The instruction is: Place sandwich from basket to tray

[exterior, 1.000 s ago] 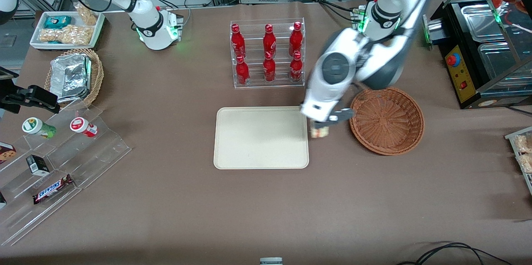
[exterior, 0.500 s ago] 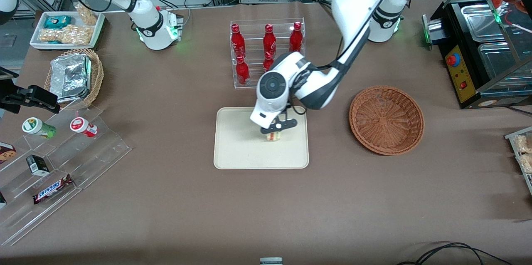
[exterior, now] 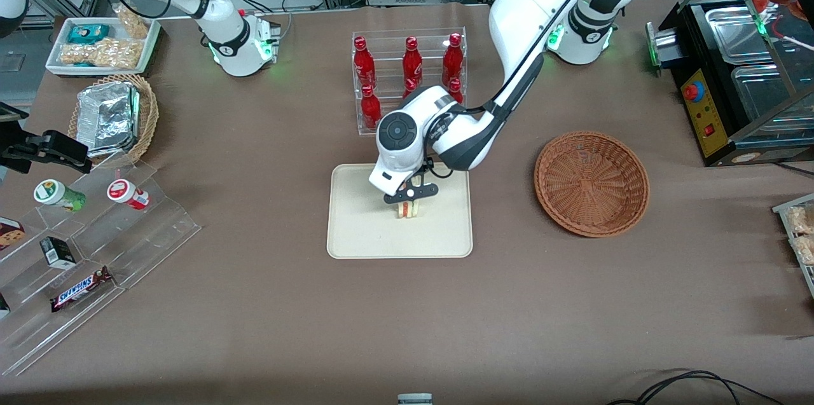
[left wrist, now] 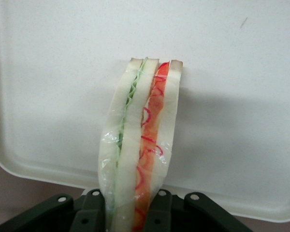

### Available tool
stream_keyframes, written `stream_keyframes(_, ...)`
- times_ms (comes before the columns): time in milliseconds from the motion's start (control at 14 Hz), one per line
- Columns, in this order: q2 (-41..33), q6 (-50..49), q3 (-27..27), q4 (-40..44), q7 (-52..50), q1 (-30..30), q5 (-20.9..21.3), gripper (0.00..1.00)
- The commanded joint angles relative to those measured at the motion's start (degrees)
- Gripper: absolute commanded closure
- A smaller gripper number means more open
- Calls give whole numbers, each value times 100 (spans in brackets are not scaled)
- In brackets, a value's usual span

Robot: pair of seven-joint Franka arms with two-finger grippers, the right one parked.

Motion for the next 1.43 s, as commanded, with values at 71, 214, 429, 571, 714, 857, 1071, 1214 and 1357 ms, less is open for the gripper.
stream_keyframes(71, 161, -11, 46, 220, -261, -98, 205, 0)
stream_keyframes(214, 117, -29, 55, 229, -446, -98, 222, 0)
stream_keyframes(429, -312, -405, 160, 220, -675, -37, 371, 0)
stream_keyframes(571, -873, -739, 161, 220, -623, 225, 302, 0)
stream_keyframes(714, -1410, -1222, 143, 185, -570, 542, 232, 0)
stream_keyframes(857, -1911, -1749, 152, 141, -500, 840, -22, 0)
stream_keyframes(1071, -2842, -2417, 152, -227, 103, 1630, -461, 0)
stream_keyframes(1214, -3248, -3311, 161, -264, 667, 2192, -560, 0)
stream_keyframes(1357, -3442, -3990, 161, -255, 1405, 2826, -499, 0)
